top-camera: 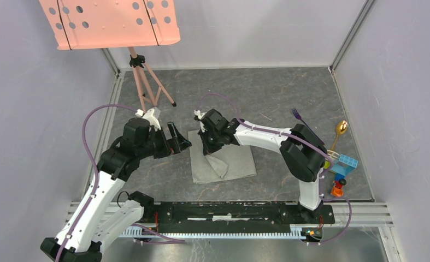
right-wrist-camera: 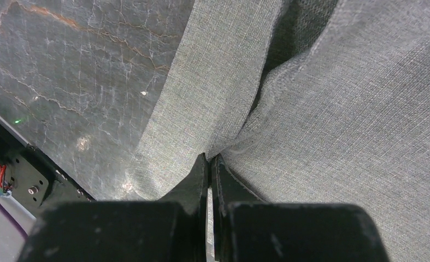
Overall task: Fold the napkin into a case and place the utensils inside
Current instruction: Fold the rectangle-folded napkin at the center of the board, then smooth out the square-folded napkin at the center of the board.
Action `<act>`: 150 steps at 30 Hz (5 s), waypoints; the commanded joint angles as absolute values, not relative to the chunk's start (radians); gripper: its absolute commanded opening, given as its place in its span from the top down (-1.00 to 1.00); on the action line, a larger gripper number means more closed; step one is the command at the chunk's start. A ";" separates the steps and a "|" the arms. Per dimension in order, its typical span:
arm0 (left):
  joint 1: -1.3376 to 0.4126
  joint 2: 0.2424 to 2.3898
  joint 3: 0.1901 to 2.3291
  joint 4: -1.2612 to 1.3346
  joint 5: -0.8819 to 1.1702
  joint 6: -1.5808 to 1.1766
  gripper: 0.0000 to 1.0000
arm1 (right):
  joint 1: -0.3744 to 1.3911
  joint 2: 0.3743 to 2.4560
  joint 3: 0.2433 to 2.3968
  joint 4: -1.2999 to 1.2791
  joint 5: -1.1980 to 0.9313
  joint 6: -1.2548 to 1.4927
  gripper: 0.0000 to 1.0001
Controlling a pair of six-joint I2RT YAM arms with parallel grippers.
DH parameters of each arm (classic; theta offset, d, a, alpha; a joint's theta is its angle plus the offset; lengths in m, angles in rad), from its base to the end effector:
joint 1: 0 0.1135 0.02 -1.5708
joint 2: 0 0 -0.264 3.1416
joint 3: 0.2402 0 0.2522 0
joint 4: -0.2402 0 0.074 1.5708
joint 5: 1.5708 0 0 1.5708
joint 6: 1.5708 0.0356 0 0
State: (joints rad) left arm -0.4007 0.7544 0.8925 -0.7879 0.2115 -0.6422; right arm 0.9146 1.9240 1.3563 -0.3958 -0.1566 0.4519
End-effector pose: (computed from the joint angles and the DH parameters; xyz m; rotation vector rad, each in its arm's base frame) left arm 0.1339 -0.0649 0.3216 -0.1584 2.3209 -0.7879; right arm 0.2472 0.3301 0.1904 -0.6792 2.5957 0.6938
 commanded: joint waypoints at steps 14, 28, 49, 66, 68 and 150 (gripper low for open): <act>-0.402 0.749 0.911 -0.790 0.204 -0.633 -1.00 | 0.944 1.970 1.438 -0.352 -0.191 0.496 1.00; -0.401 0.737 0.916 -0.813 0.184 -0.621 -1.00 | 0.943 2.032 1.476 -0.342 -0.189 0.519 0.86; -0.402 0.733 0.878 -0.789 0.219 -0.633 -1.00 | 0.667 1.535 0.778 0.142 -0.608 0.478 -0.93; -0.403 0.723 0.877 -0.795 0.235 -0.656 -1.00 | 0.740 1.601 0.525 0.550 -0.640 0.789 -0.54; -0.402 0.722 0.880 -0.796 0.235 -0.656 -1.00 | 0.756 1.617 0.526 0.581 -0.634 0.814 -0.47; -0.787 1.385 0.604 -0.558 -0.087 -0.875 0.53 | 0.684 1.227 0.435 -0.007 -0.313 0.359 0.60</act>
State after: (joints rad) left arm -0.7811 1.3586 0.6598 -0.5838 -0.0345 -0.8291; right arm 0.7017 1.2285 0.4603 -0.0589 -0.3325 0.3592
